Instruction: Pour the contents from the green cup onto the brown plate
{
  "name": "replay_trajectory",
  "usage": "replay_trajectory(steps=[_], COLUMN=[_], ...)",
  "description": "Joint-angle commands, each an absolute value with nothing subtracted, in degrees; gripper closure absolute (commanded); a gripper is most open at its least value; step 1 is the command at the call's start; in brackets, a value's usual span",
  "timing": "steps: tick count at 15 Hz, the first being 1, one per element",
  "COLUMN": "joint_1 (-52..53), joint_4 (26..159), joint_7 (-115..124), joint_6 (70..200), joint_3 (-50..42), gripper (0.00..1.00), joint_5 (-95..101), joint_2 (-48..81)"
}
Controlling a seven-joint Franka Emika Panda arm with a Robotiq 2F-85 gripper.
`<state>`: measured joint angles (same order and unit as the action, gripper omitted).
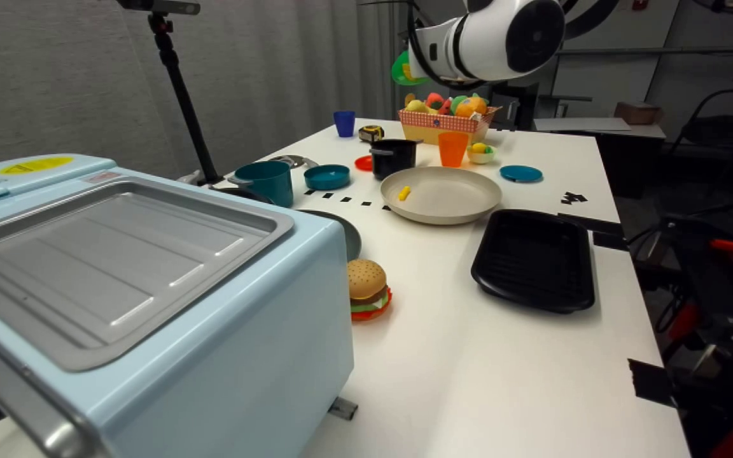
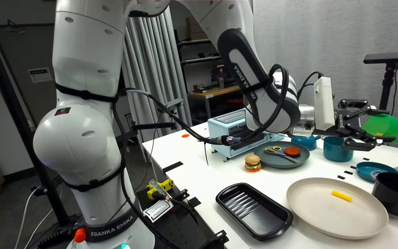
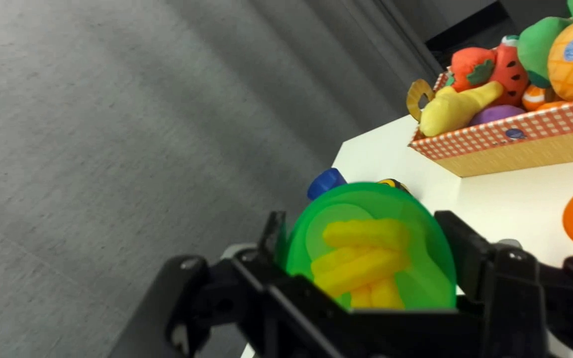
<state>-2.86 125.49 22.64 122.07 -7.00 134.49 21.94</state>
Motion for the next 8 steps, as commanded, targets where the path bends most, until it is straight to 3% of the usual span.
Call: replay_trajectory(steps=[1, 5, 6, 8], joint_1=[-4.8, -5.2, 3.4, 6.4], joint_4=[128.7, 131.0, 130.9, 131.6], joint_7=[28.0, 32.4, 33.2, 34.8], joint_6=[115.5, 108.9, 107.7, 105.9], joint_3=[-5.0, -4.5, -10.3, -12.3], gripper=[0.5, 0.5, 0.5, 0.5], joint_5=[142.3, 147.7, 144.2, 144.0], joint_2=[20.6, 20.4, 20.9, 20.9])
